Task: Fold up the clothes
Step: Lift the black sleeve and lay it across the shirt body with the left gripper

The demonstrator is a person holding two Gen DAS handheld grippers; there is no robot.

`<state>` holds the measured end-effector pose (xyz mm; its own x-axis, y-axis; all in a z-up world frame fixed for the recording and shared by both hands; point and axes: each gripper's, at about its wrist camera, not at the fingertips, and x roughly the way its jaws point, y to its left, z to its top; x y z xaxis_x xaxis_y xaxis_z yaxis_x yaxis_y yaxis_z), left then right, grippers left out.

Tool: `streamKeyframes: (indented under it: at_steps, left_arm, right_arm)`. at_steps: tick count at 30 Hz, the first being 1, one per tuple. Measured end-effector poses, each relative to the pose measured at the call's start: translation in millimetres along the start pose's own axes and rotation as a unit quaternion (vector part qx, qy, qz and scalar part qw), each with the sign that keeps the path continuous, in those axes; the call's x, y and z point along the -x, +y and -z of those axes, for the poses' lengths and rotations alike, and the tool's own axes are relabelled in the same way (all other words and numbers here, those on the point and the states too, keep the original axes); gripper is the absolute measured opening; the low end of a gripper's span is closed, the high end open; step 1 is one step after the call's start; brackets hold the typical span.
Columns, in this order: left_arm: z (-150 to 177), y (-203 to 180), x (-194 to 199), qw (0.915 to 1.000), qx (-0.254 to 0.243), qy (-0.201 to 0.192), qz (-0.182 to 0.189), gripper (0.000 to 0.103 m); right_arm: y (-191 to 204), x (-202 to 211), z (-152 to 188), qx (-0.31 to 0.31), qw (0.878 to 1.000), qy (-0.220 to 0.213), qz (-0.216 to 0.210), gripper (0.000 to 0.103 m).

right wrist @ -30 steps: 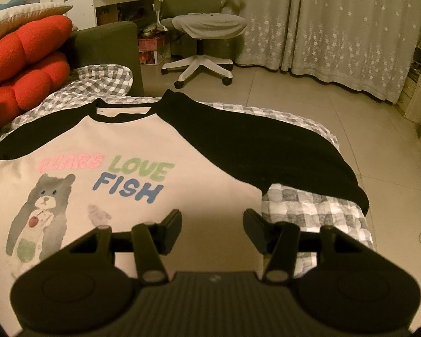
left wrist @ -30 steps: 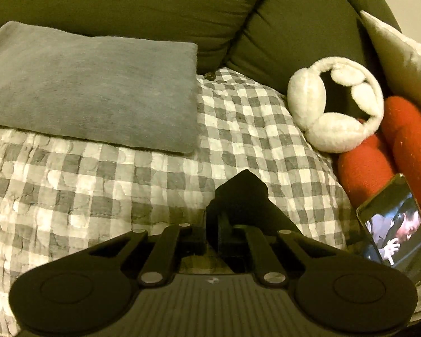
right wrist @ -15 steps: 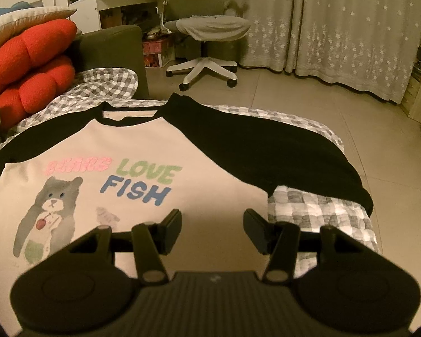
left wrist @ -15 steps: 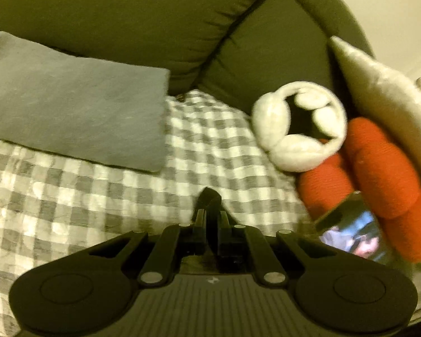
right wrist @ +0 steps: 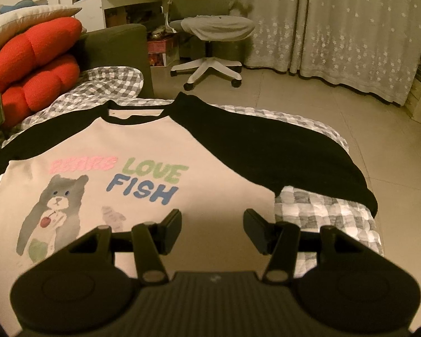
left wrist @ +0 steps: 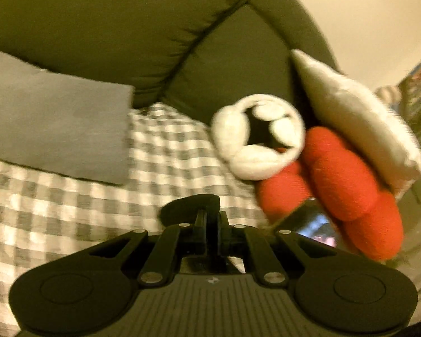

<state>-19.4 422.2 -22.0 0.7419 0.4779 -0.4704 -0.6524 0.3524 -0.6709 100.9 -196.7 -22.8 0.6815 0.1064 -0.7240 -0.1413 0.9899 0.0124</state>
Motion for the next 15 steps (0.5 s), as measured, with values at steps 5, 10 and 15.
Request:
streamKeyframes:
  at_steps: [5,10,15]
  left_arm:
    - [12,-25,18,0.9964,-0.036,0.001,0.077,0.005]
    - [53,-76,46,0.9785,-0.127,0.023,0.161,0.005]
    - [132,-121,61,0.9455,-0.246,0.081,0.197,0.005]
  right_arm:
    - [-1,0,0,-0.003,1.0,0.001,-0.002,0.051]
    - [6,-3,0,-0.002,1.0,0.003,-0.014,0.051]
    - [14,-4,3,0.011,1.0,0.007,-0.015,0.051]
